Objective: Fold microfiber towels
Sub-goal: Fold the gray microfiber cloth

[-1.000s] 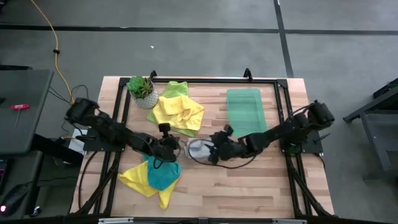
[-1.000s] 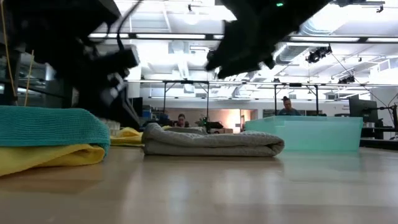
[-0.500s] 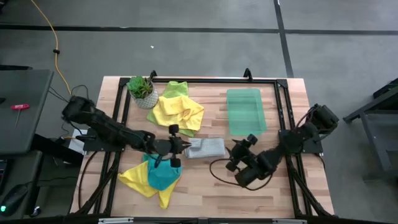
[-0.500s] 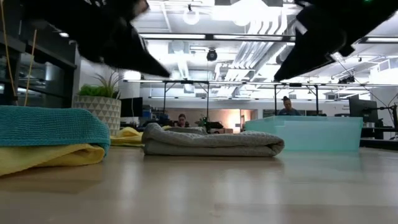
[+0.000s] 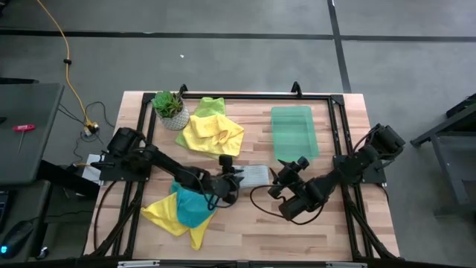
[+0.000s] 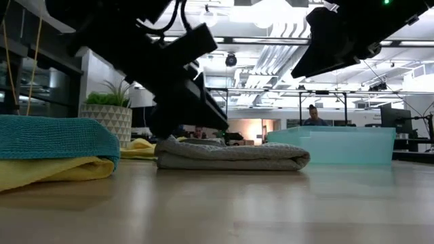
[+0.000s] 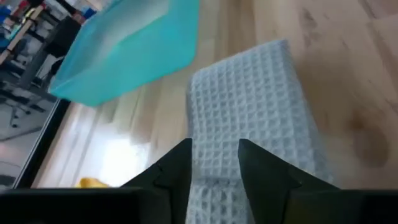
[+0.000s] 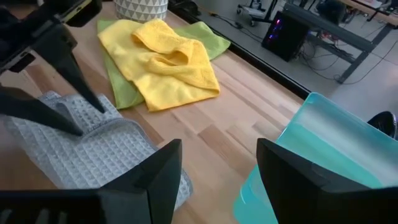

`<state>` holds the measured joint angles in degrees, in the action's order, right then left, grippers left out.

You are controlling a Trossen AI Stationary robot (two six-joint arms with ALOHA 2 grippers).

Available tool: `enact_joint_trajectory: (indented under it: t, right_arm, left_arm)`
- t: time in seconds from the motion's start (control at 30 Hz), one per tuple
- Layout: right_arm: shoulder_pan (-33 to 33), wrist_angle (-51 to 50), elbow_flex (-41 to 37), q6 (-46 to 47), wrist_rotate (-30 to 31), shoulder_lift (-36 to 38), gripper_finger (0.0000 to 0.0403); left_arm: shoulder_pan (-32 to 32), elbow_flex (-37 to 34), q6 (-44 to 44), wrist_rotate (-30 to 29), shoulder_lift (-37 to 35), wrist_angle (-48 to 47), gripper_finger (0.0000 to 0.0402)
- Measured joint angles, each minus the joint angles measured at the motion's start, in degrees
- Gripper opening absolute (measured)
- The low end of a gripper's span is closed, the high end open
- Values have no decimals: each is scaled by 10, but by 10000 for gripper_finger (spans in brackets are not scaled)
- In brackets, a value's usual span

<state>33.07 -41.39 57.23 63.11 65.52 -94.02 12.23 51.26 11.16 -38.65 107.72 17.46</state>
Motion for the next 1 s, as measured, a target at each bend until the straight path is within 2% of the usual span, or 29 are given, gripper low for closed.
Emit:
enact_joint_trajectory:
  t: [0.23, 0.37, 0.5, 0.83, 1.0]
  right_arm:
    - [1, 0, 0, 0, 0, 0, 199]
    - [1, 1, 0, 0, 0, 0, 199]
    - [0, 3, 0, 1, 0, 0, 199]
    - [-1, 10, 0, 1, 2, 0, 199]
    - [-1, 10, 0, 1, -2, 0, 199]
  left_arm:
    - [2, 0, 2, 24, 1, -53, 129]
    - [2, 0, 0, 7, 1, -102, 129]
    - [2, 0, 0, -1, 1, -106, 129]
    - [-19, 0, -20, -136, 1, -101, 129]
    - [-18, 0, -19, -149, -1, -133, 129]
